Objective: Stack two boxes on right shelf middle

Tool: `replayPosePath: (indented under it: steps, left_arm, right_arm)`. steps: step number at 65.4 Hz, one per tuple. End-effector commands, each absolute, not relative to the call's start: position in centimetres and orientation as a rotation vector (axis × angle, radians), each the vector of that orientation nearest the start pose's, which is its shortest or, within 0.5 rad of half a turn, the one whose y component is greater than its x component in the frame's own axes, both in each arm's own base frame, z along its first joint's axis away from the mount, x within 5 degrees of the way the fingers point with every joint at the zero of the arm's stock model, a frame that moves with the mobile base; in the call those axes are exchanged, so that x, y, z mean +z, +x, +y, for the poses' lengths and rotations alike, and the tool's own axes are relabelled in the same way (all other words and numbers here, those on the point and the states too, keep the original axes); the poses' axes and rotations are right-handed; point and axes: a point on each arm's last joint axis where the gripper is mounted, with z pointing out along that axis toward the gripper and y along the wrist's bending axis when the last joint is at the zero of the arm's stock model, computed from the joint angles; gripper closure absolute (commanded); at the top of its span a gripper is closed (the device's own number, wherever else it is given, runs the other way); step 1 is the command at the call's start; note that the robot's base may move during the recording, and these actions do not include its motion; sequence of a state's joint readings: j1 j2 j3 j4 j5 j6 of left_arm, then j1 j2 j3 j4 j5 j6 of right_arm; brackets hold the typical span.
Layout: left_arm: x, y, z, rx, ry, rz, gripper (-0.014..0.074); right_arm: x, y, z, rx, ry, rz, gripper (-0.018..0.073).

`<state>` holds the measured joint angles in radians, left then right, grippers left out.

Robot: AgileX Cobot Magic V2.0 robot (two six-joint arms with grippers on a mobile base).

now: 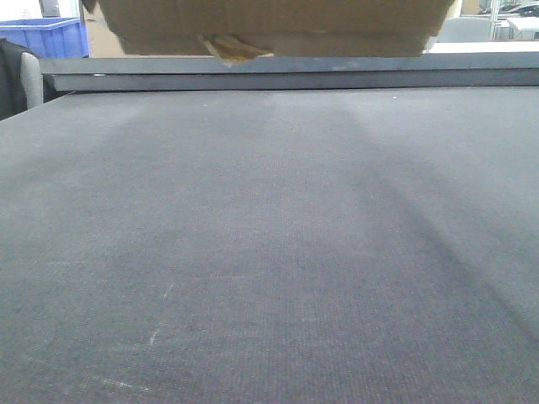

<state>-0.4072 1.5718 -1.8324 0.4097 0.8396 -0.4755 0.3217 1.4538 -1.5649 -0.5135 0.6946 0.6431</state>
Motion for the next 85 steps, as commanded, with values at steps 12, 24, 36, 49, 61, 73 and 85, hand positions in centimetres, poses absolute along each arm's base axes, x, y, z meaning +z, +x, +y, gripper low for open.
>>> replayPosePath:
  steps: [12,24,36,49,61,73,85]
  left_arm:
    - [49.65,31.32,-10.63,-0.121,0.023,1.888,0.0707]
    - [49.09,31.65,-10.92,-0.153,0.018,1.862,0.0707]
    - [49.18,31.70,-10.77,-0.127,0.022,1.850,0.0707]
    - [49.04,31.67,-10.70,-0.119,0.017,1.865,0.0707]
    - [49.04,31.67,-10.70,-0.119,0.017,1.865,0.0707]
    - [49.06,31.67,-10.71,-0.120,0.017,1.863,0.0707]
    - [49.06,31.67,-10.71,-0.120,0.017,1.863,0.0707]
  right_arm:
    - [45.70,32.06,6.33,0.010,0.119,1.877,0.0720]
    - [45.56,32.26,6.11,0.010,0.133,1.878,0.0721]
    - [45.47,32.31,6.12,0.009,0.133,1.881,0.0721]
    - [45.47,32.31,6.12,0.009,0.133,1.881,0.0721]
    - [45.51,32.32,6.16,0.012,0.130,1.876,0.0721]
    - [45.51,32.32,6.16,0.012,0.130,1.876,0.0721]
    - [45.51,32.32,6.16,0.012,0.130,1.876,0.0721]
